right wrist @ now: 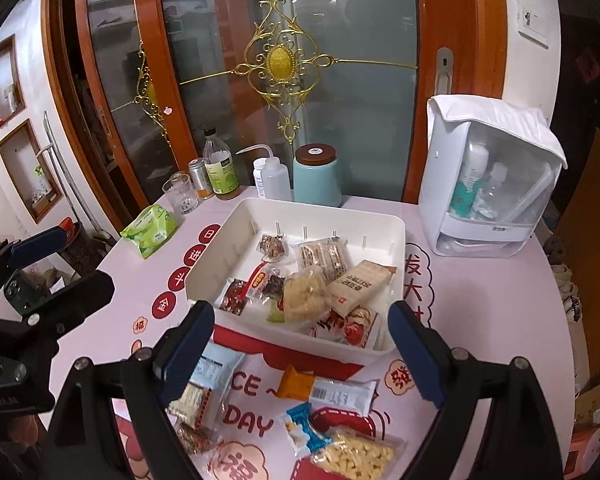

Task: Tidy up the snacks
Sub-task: 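Move both tools back toward the remaining snacks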

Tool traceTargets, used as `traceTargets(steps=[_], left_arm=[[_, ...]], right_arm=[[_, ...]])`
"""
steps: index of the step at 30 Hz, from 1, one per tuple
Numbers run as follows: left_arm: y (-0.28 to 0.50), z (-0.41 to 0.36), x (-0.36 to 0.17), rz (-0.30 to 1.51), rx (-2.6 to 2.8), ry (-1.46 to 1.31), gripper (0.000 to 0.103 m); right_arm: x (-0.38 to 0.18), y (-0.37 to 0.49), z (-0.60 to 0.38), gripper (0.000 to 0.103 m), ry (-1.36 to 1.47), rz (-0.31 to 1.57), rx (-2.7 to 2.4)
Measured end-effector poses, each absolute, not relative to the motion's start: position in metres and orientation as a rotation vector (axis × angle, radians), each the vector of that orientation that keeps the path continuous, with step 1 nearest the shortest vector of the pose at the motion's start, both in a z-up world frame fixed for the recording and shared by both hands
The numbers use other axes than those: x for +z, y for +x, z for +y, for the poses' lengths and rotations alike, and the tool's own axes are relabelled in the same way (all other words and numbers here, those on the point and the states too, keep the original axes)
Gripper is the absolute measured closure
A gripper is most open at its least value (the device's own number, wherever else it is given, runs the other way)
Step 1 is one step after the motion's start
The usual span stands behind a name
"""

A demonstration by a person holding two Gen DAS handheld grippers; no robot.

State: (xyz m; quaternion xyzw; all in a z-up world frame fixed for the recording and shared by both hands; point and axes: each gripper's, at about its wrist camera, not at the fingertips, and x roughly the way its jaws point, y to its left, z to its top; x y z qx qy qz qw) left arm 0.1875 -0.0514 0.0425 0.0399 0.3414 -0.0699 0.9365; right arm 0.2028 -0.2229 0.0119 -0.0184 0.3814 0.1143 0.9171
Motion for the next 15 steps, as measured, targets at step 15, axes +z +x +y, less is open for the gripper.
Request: traceTargets(steps=[15], left_arm=[[0.153, -0.06, 0.019, 0.75, -0.164, 0.096, 0.011]], right_arm=[[-0.031, 0.166, -0.258, 0.014, -0.11, 0.847, 0.253]])
